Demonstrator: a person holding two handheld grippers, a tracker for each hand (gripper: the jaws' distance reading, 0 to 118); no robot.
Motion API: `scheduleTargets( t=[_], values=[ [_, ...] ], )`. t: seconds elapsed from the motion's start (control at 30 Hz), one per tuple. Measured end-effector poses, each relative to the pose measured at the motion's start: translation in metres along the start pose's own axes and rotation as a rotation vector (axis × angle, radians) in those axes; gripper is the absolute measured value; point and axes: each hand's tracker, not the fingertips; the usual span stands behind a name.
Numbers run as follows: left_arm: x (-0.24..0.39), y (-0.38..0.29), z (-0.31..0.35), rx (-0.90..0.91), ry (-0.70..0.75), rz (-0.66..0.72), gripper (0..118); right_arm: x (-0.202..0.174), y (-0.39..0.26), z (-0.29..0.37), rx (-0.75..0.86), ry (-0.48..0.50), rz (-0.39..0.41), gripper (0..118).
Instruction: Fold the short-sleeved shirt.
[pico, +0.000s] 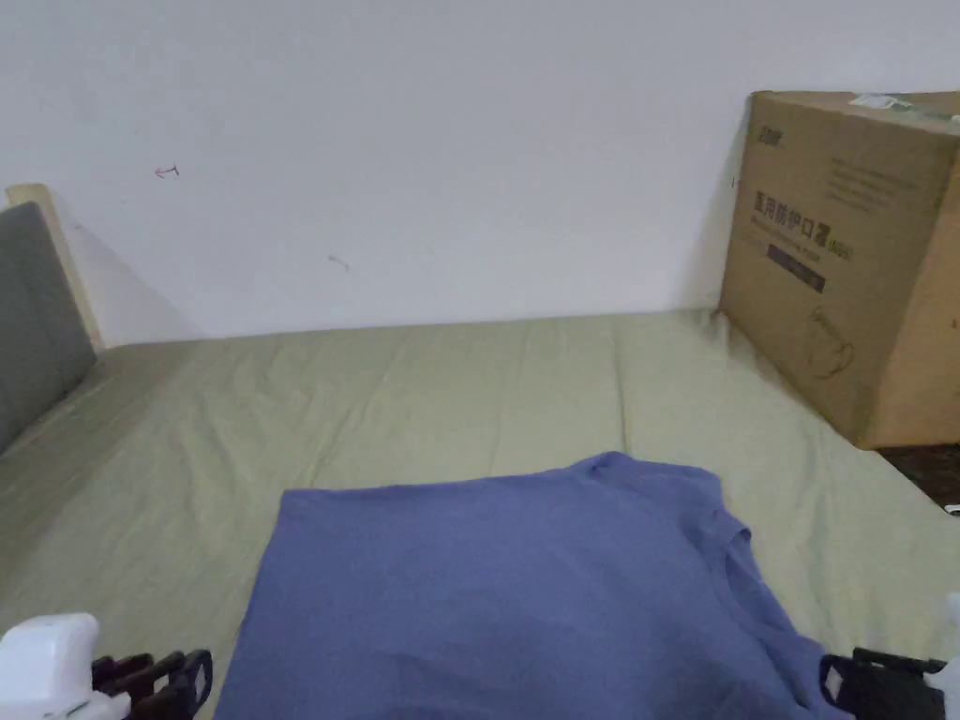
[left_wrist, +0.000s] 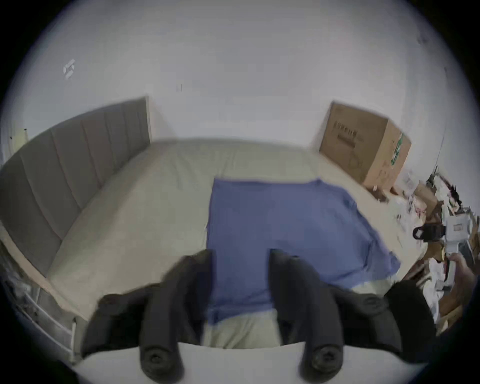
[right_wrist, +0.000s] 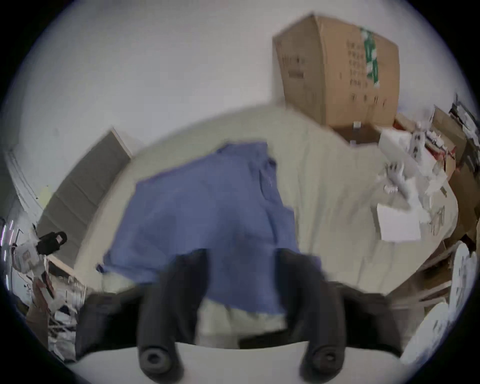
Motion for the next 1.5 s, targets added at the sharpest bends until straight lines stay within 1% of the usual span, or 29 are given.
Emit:
scheduleTargets(
  t=[0.03,0.1,0.17,0.23,0.3,0.37,0.43,0.47,0.5,0.53,0.57,0.67,0.77,0.8,0.83,0.87,0.9,0.93,1.0,1.07,1.1,1.13,1.17,1.2,1.23,1.27,1.43,1.47,1.5],
  values=[
    [0.004,0.005,0.005,0.027,-0.038,0.033,2,-0.006,0.002,0.007,0.060,0.001,-0.008,1],
    [0.010,0.013,0.011,0.062,-0.055,0.078,0,-0.016,0.006,0.018,0.166,-0.013,-0.044,0],
    [0.013,0.021,0.012,0.064,-0.045,0.079,0,-0.020,0.013,0.024,0.195,0.083,-0.087,0],
    [0.007,0.027,0.007,0.016,-0.046,0.091,0,-0.028,0.019,0.027,0.183,0.090,-0.073,0],
    [-0.005,0.031,-0.015,-0.170,-0.014,0.114,0,-0.031,0.021,0.025,0.169,0.102,-0.047,0],
    [-0.026,0.022,-0.046,-0.413,-0.033,0.157,0,-0.032,0.021,0.018,0.145,0.099,-0.029,0],
    [-0.041,0.005,-0.071,-0.502,-0.030,0.204,1,-0.029,0.016,0.011,0.109,0.094,-0.049,0],
    [-0.048,-0.003,-0.079,-0.544,-0.026,0.207,14,-0.027,0.014,0.006,0.081,0.096,-0.074,0],
    [-0.056,-0.012,-0.089,-0.593,-0.020,0.192,43,-0.023,0.010,0.001,0.055,0.112,-0.105,0],
    [-0.058,-0.022,-0.098,-0.629,0.001,0.175,86,-0.019,0.006,-0.002,0.036,0.128,-0.134,0],
    [-0.059,-0.030,-0.101,-0.635,0.024,0.139,113,-0.016,0.003,-0.006,0.020,0.127,-0.159,0],
    [-0.065,-0.047,-0.120,-0.665,0.067,0.039,110,-0.006,-0.002,-0.014,-0.014,0.115,-0.184,0],
    [-0.061,-0.061,-0.131,-0.705,0.040,0.015,110,-0.001,-0.005,-0.019,-0.042,0.094,-0.187,0],
    [-0.060,-0.065,-0.134,-0.723,0.025,0.001,108,0.001,-0.006,-0.021,-0.053,0.086,-0.187,0],
    [-0.056,-0.069,-0.136,-0.739,0.019,-0.007,98,0.003,-0.008,-0.022,-0.063,0.078,-0.189,0],
    [-0.055,-0.071,-0.136,-0.744,0.008,-0.011,58,0.005,-0.009,-0.023,-0.069,0.071,-0.190,0],
    [-0.053,-0.074,-0.134,-0.736,0.005,-0.017,12,0.007,-0.010,-0.024,-0.076,0.063,-0.192,0],
    [-0.051,-0.076,-0.133,-0.724,-0.002,-0.013,3,0.008,-0.011,-0.025,-0.084,0.055,-0.191,0],
    [-0.045,-0.075,-0.119,-0.658,0.011,-0.007,3,0.012,-0.013,-0.028,-0.126,0.038,-0.160,0],
    [-0.043,-0.070,-0.108,-0.609,0.001,0.020,3,0.015,-0.013,-0.033,-0.177,-0.007,-0.093,1],
    [-0.043,-0.066,-0.102,-0.589,-0.004,0.035,3,0.017,-0.012,-0.038,-0.205,-0.033,-0.072,20],
    [-0.042,-0.064,-0.097,-0.580,-0.016,0.055,3,0.022,-0.012,-0.045,-0.268,-0.066,-0.053,61],
    [-0.042,-0.062,-0.093,-0.577,-0.024,0.068,3,0.027,-0.013,-0.056,-0.337,-0.095,-0.057,114],
    [-0.041,-0.060,-0.089,-0.573,-0.030,0.072,3,0.031,-0.016,-0.066,-0.407,-0.127,-0.058,117],
    [-0.039,-0.055,-0.083,-0.557,-0.032,0.078,3,0.036,-0.021,-0.076,-0.452,-0.137,-0.055,116],
    [-0.037,-0.053,-0.078,-0.543,-0.031,0.081,3,0.051,-0.022,-0.085,-0.457,-0.133,-0.032,116],
    [-0.027,-0.042,-0.063,-0.520,-0.033,0.050,3,0.068,-0.043,-0.116,-0.583,-0.173,0.002,114],
    [-0.027,-0.040,-0.062,-0.519,-0.032,0.050,3,0.070,-0.047,-0.119,-0.592,-0.164,0.009,107],
    [-0.027,-0.039,-0.062,-0.515,-0.030,0.052,3,0.071,-0.049,-0.120,-0.599,-0.150,0.020,96]
  ],
)
